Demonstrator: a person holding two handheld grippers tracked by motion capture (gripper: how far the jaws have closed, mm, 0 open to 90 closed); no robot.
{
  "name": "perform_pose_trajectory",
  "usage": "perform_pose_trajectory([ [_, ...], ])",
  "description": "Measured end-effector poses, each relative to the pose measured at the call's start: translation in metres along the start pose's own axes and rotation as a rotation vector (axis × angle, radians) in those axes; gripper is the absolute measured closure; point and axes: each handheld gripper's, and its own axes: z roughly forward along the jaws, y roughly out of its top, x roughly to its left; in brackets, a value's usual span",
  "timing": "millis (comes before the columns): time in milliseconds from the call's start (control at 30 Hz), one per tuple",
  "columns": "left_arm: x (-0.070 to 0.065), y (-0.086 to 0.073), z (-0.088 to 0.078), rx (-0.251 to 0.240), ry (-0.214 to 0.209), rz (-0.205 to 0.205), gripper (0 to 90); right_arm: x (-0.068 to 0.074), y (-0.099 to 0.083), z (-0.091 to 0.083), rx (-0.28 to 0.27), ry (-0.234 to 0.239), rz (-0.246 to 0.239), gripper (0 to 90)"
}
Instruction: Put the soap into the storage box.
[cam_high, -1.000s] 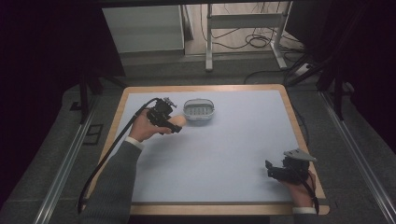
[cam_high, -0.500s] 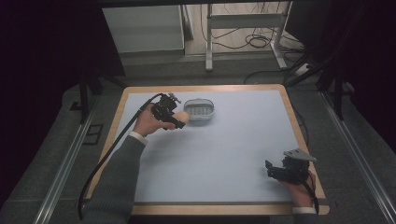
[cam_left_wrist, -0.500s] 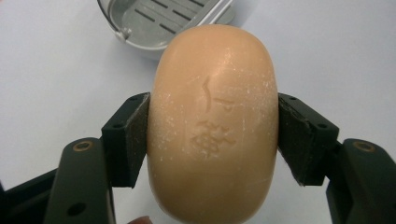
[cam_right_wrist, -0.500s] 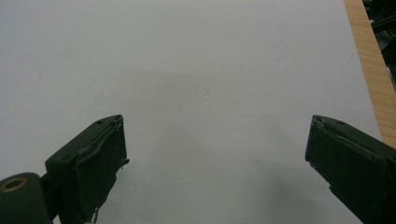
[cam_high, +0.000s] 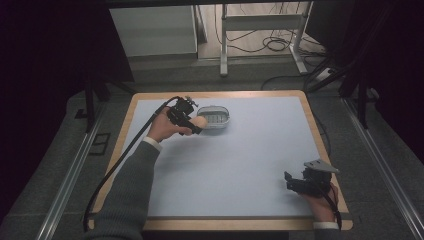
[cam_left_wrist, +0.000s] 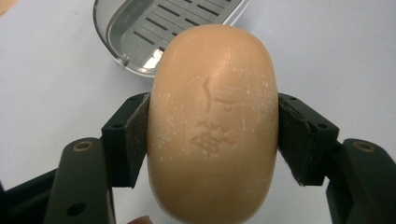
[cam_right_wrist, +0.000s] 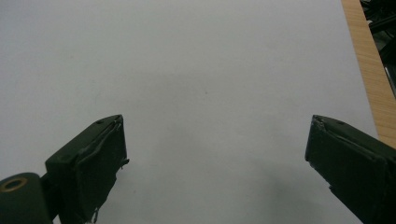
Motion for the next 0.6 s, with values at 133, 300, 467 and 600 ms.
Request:
perform_pose_trajectory([
  [133,0.002,0.005,0.002,0.002,0.004,0.007,32.4,-0.001,0.000,0.000,0.001,-0.001,0.000,5.2],
  [300,0.005,0.010,0.005,0.011,0.001,0.019,32.4,-0.002,0.000,0.000,-0.002,-0.001,0.003,5.2],
  [467,0.010,0.016,0.009,0.006,-0.001,0.018,32.4,-0.003,0.000,-0.001,-0.002,-0.002,0.007,5.2],
  [600,0.014,0.023,0.011,0.008,-0.002,0.024,32.4,-0.002,-0.001,0.000,0.003,-0.004,0.004,5.2],
])
